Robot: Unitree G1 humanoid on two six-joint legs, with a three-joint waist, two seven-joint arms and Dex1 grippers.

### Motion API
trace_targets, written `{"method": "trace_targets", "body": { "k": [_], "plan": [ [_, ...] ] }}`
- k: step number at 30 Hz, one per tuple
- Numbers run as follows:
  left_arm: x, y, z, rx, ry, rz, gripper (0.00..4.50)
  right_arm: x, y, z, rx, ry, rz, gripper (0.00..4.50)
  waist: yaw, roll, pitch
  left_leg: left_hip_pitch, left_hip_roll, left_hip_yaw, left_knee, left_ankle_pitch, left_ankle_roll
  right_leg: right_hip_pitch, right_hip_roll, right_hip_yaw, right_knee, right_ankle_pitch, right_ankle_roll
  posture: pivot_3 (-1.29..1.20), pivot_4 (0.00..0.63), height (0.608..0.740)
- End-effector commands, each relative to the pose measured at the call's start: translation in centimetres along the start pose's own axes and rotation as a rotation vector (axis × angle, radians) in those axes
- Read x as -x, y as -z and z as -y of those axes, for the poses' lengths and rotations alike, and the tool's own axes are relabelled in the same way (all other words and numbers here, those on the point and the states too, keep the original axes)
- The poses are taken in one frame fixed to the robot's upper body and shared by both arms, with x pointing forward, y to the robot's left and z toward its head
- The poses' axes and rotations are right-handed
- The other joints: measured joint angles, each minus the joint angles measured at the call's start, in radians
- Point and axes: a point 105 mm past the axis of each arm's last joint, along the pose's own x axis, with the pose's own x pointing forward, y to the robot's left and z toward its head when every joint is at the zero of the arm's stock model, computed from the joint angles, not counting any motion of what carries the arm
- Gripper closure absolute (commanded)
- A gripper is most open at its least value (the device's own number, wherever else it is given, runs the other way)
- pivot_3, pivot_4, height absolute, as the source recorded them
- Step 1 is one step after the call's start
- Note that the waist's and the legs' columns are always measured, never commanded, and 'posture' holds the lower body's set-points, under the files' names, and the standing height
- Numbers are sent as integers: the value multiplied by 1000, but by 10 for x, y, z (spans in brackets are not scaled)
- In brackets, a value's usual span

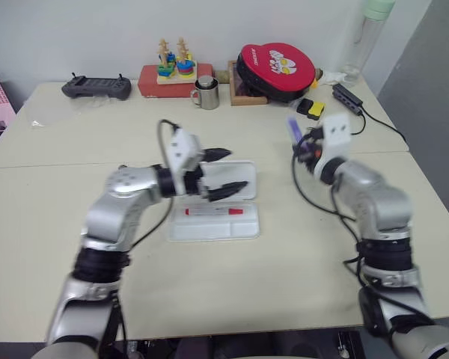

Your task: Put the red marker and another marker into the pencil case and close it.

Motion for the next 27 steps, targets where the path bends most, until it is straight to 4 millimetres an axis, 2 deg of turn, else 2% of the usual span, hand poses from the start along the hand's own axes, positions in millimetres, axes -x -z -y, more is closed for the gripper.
{"method": "trace_targets", "body": {
  "k": [1, 3, 5, 6, 9, 11, 13, 20, 27],
  "plan": [
    [48, -7, 3, -11, -31, -42, 0, 20, -36, -64, 73, -466, 83, 3434, -7, 0, 0, 0, 0, 0, 0, 0, 0, 0, 0, 1, -2, 0, 0, 0, 150, 740],
    [76, 16, 12, 29, -38, -164, 0, 25, -22, -93, 144, -657, -26, 3434, -8, 1, 0, 2, 0, 0, -1, 0, 0, 1, 0, 1, -2, 0, 0, 0, 150, 740],
    [94, 32, 24, 60, -25, -257, 0, 23, -10, -110, 170, -747, -102, 3434, -12, 0, 0, 3, 0, 0, -4, 0, 0, 1, 0, 0, -5, 0, 0, 0, 150, 740],
    [102, 39, 29, 73, -30, -290, 0, 22, 2, -123, 211, -808, -161, 3434, -12, 1, 1, 7, 0, 0, -13, 0, 0, 2, 0, 1, -9, 0, 0, 0, 150, 740],
    [118, 49, 36, 99, -52, -344, 0, 16, 40, -150, 329, -913, -302, 3434, 2, 0, 1, 7, 0, -1, -15, 0, 0, 1, -1, 0, -13, 0, -1, 0, 150, 740],
    [125, 54, 39, 112, -66, -372, 0, 6, 60, -159, 397, -911, -361, 3434, 3, 0, 1, 7, 0, -1, -14, 0, 0, 1, -1, 0, -13, 0, -1, 0, 150, 740],
    [127, 55, 40, 117, -76, -376, 0, 0, 71, -166, 427, -918, -384, 3434, 6, 0, 1, 7, 0, -2, -14, 0, 0, 1, -1, 0, -13, 0, -1, 0, 150, 740],
    [124, 51, 41, 118, -99, -355, 0, -8, 82, -182, 458, -950, -397, 3434, 0, 0, 1, 6, 0, -2, -15, 0, -1, -1, -1, 0, -13, 0, -1, 0, 150, 740],
    [118, 50, 42, 119, -97, -343, 0, -9, 85, -192, 454, -976, -403, 3434, -4, 0, 1, 6, 0, -2, -15, 0, -1, -2, -1, 0, -13, 0, -1, 0, 150, 740]
  ]
}}
